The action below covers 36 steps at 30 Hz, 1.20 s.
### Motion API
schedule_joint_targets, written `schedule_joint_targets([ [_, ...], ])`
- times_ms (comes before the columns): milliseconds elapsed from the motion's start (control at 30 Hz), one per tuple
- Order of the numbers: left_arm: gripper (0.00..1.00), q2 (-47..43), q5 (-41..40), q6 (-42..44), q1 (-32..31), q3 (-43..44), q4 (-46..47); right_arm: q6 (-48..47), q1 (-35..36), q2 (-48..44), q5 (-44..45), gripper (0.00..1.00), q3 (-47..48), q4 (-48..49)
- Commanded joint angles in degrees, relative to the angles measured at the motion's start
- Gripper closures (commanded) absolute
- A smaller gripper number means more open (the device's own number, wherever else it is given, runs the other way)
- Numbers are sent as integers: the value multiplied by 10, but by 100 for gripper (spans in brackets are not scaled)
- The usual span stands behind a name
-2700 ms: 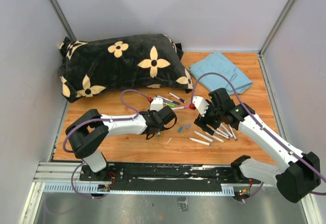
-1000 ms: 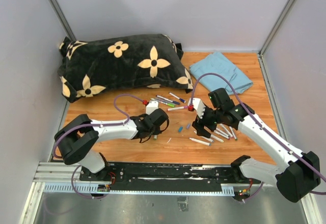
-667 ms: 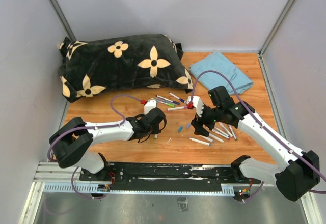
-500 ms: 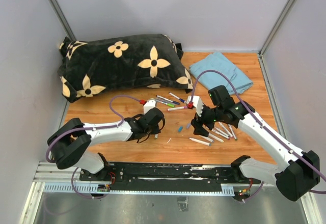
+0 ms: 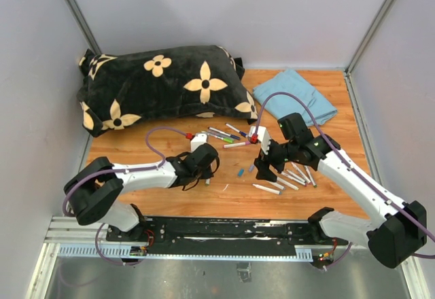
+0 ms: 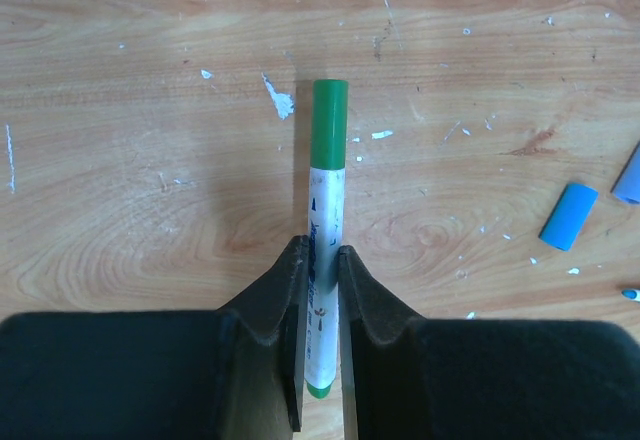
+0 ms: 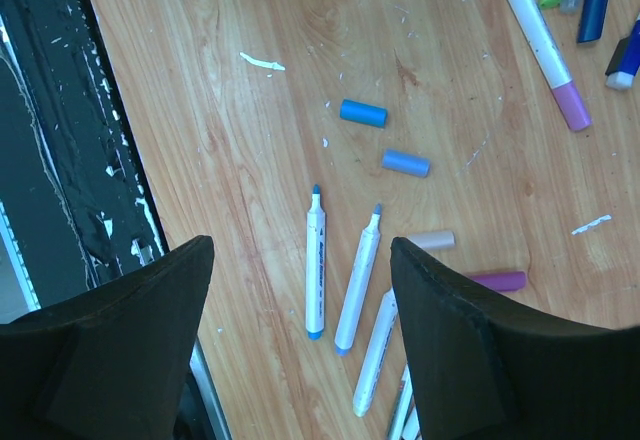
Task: Open the pen caps
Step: Pick up the pen from the center of the board.
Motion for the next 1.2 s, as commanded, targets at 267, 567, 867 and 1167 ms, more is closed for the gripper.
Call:
schedule_joint_targets([
  [267,100,56,-19,10,3,34,-29,14,8,17,-37,27,4,8],
  [567,82,109,-38,9,3,59,-70,15,8,16,-40,27,4,8],
  [867,84,109,-31,13,3,64,-75,16,8,16,-44,27,2,10],
  [1167,100,76,9,11,3,43,-32,43,8,42,-84,27,4,35],
])
